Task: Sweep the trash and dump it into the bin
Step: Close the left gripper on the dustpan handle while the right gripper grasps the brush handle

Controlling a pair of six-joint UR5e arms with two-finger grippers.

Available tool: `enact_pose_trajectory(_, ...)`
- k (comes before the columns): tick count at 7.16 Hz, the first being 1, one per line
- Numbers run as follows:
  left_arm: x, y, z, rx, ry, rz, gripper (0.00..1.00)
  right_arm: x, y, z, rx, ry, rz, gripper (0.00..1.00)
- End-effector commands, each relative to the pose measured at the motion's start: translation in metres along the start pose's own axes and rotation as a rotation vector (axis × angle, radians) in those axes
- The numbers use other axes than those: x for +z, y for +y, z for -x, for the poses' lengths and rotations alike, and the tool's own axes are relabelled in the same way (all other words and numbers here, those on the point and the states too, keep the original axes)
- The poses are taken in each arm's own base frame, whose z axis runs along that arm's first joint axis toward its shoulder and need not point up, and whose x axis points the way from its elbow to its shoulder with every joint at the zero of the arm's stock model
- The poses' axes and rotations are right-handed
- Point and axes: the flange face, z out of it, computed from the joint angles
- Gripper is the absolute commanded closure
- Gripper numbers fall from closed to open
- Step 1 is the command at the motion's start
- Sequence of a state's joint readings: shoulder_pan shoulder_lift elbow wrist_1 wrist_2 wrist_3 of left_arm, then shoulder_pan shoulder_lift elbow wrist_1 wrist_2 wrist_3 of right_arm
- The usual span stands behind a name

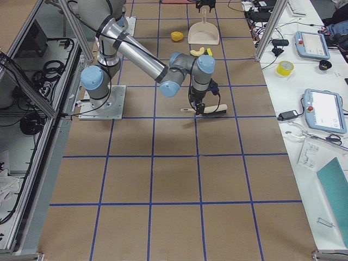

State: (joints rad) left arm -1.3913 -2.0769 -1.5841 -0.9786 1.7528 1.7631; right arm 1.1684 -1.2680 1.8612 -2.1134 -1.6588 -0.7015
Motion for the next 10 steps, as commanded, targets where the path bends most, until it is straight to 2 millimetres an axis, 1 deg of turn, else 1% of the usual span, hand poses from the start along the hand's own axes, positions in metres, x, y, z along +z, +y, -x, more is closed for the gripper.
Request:
enact_pose_trajectory(1, 0.008, -0.002, 0.000, -0.017, 0.009, -0.006, 0.13, 0.014, 0.003, 0.003, 0.000, -0.020, 0.023, 0.11)
enact_pose_trajectory(2, 0.008, -0.005, 0.001, -0.025, 0.003, -0.036, 0.18, 0.021, 0.005, 0.006, -0.001, -0.028, 0.034, 0.22)
enact_pose_trajectory(3, 0.006, -0.005, 0.001, -0.027, 0.000, -0.045, 0.43, 0.021, 0.006, 0.006, -0.001, -0.028, 0.037, 0.28)
enact_pose_trajectory(4, 0.007, -0.006, 0.001, -0.033, 0.001, -0.049, 0.52, 0.021, 0.006, 0.006, -0.001, -0.027, 0.036, 0.45)
enact_pose_trajectory(5, 0.011, -0.008, -0.003, -0.033, 0.011, -0.053, 0.55, 0.021, 0.006, 0.006, -0.002, -0.026, 0.037, 0.75)
enact_pose_trajectory(6, 0.014, -0.009, -0.005, -0.029, 0.015, -0.055, 0.63, 0.020, 0.008, 0.003, 0.002, 0.006, 0.055, 1.00)
enact_pose_trajectory(7, 0.008, -0.007, -0.004, -0.032, 0.007, -0.052, 0.77, 0.018, 0.007, 0.001, 0.005, 0.013, 0.057, 1.00)
enact_pose_trajectory(8, 0.003, -0.006, -0.002, -0.047, -0.002, -0.051, 0.92, 0.010, 0.006, 0.000, 0.011, 0.015, 0.043, 1.00)
enact_pose_trajectory(9, 0.003, -0.006, -0.003, -0.044, -0.001, -0.043, 1.00, -0.004, 0.003, 0.002, 0.065, 0.019, 0.022, 1.00)
enact_pose_trajectory(10, 0.003, -0.006, -0.004, -0.041, 0.001, -0.040, 1.00, -0.019, -0.003, 0.021, 0.190, -0.033, -0.010, 1.00)
